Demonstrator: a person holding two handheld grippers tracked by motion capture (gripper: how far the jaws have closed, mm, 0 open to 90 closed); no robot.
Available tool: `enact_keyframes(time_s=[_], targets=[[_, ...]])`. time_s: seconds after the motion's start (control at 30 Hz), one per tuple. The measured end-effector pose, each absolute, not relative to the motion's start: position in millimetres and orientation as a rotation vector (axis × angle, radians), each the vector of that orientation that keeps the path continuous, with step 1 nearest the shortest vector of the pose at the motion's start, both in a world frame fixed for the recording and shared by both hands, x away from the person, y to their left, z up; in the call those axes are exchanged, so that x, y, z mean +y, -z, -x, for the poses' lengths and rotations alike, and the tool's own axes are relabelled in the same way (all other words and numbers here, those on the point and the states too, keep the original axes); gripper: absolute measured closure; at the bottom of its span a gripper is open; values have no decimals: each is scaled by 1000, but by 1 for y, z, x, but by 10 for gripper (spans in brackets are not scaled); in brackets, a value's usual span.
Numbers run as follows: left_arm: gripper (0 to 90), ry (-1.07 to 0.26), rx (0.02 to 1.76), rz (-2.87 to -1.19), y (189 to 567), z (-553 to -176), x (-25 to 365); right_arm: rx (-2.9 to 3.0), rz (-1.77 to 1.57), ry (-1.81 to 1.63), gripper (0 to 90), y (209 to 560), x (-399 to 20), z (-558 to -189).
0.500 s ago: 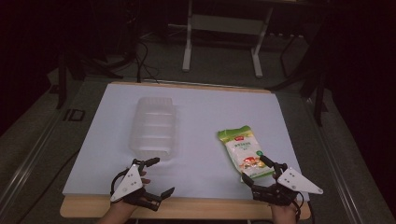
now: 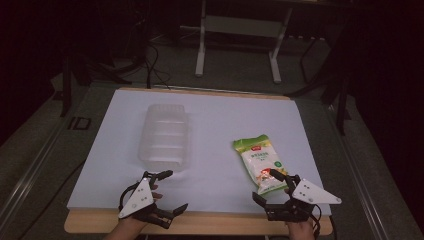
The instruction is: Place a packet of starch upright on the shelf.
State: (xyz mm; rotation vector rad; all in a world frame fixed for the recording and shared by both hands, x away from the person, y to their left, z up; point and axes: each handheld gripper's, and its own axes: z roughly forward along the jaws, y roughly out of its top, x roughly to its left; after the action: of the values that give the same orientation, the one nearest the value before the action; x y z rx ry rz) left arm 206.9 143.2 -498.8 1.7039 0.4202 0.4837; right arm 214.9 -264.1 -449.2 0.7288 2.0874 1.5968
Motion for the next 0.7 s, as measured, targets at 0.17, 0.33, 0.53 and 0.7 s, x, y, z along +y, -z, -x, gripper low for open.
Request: enact_keyframes(time_s=[0.17,0.33,0.53,0.7], targets=[[0,-479,420,-1704,499,-207,143,2115,-675,-1563,109,438,-257,-213],[0,-482,421,-1699,499,-206,144,2082,-638,-1557,103,421,-254,-215],[0,-479,420,-1702,499,-207,143,2019,-634,-1582,103,399,-254,-223],[0,-472,413,-1694,499,-207,144,1996,-626,-1643,104,390,-256,-232]])
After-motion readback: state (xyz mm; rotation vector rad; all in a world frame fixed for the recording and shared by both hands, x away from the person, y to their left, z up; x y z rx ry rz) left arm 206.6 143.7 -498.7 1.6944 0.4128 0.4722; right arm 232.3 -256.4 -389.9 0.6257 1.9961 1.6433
